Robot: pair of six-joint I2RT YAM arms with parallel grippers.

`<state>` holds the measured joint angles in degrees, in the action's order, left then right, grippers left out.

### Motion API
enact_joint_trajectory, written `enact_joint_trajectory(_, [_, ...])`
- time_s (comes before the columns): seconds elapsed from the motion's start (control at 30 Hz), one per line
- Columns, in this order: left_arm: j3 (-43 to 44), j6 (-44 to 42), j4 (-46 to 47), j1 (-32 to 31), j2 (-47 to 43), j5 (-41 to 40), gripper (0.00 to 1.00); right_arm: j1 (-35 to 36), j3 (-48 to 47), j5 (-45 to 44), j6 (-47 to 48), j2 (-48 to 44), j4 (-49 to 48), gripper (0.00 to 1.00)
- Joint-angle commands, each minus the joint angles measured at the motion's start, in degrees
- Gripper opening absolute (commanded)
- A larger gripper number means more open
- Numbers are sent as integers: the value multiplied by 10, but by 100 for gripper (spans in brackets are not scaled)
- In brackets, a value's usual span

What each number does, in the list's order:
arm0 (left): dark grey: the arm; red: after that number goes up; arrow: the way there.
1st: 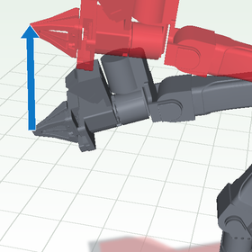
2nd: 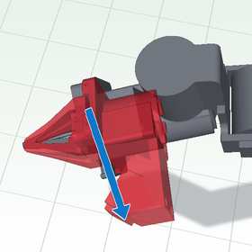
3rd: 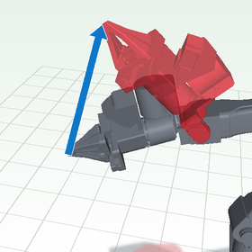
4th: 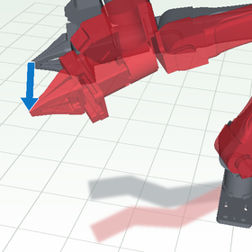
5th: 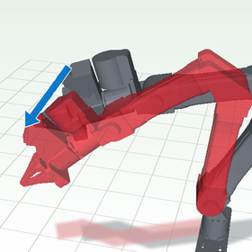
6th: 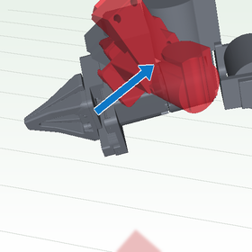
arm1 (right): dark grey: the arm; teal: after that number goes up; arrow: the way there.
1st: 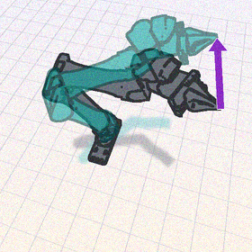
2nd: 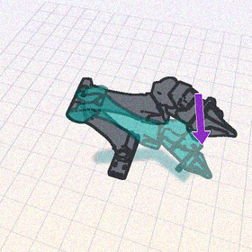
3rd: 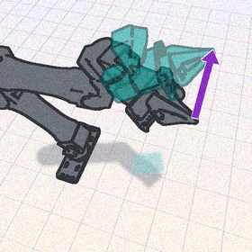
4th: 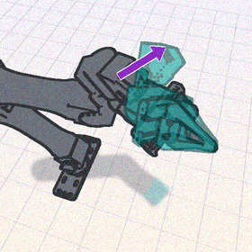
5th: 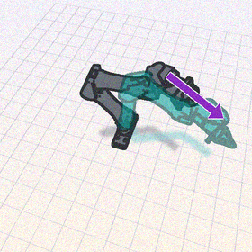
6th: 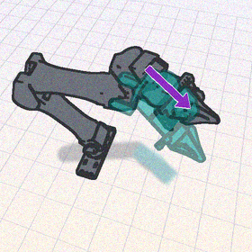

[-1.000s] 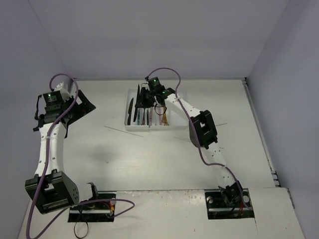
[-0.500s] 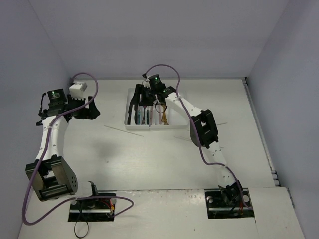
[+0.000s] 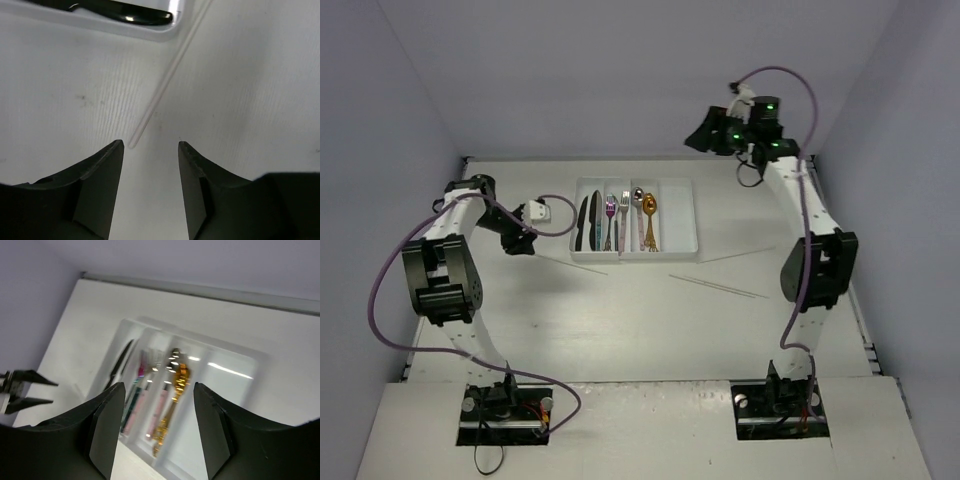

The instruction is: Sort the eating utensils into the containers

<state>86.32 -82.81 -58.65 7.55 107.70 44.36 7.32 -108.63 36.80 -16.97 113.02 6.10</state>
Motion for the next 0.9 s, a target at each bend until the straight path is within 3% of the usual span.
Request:
enact_joint_trajectory(0.0, [40, -194, -94, -39, 14, -63, 44, -33, 60, 12, 59, -67, 10, 54])
enact_joint_trajectory(0.4, [122, -232, -115, -96, 117, -221, 44, -69, 139, -3, 92, -137, 34, 54])
enact_joint_trajectory(0.7, [137, -186, -114, -129, 152, -268, 44, -85, 145, -6, 92, -142, 39, 54])
enact_joint_trajectory(0.87, [108, -150, -110, -155, 144, -303, 31, -90, 149, -10, 96, -147, 42, 53])
